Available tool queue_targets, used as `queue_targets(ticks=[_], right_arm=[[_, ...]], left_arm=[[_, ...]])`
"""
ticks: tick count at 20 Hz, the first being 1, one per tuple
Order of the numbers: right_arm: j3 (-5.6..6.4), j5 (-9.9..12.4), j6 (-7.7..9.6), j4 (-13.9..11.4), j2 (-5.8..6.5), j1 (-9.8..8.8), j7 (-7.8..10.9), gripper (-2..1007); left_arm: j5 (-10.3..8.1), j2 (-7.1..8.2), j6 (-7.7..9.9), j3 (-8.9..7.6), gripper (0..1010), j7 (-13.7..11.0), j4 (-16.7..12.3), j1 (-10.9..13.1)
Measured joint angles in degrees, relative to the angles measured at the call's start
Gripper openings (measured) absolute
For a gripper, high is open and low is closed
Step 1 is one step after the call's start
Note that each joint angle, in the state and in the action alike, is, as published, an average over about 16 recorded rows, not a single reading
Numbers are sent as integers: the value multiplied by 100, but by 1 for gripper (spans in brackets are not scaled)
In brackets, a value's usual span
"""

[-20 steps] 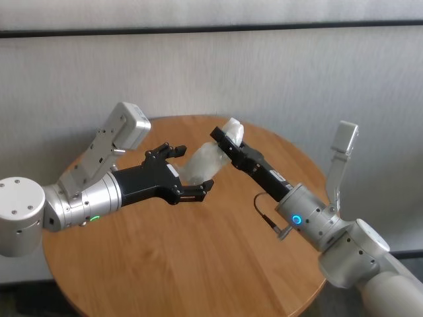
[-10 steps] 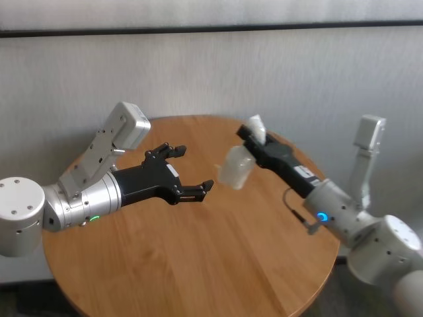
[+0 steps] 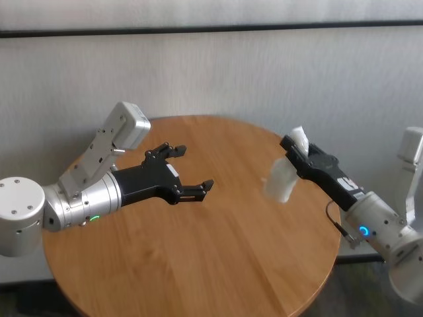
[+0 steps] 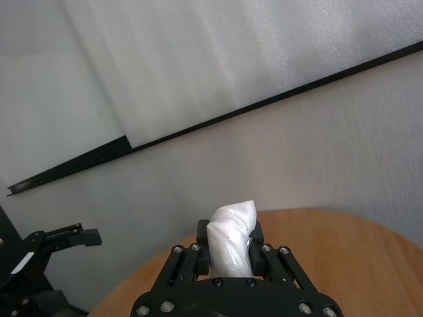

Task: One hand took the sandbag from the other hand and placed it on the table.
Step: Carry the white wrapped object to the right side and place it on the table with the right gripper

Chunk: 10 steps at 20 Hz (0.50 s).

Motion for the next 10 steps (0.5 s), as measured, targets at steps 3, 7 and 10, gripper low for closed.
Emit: queue_targets(ticks=[3, 7, 10], right_arm=[[100, -36, 43, -201, 95, -185, -124, 335], [212, -77, 88, -402, 170, -378, -244, 334], [281, -105, 107, -484, 190, -468, -297, 334]], left_arm=[[4, 1, -1, -3, 1000, 24, -1, 4], [25, -1, 11, -27, 1000, 121, -7, 24], [53, -11, 42, -58, 1000, 221, -12, 49]])
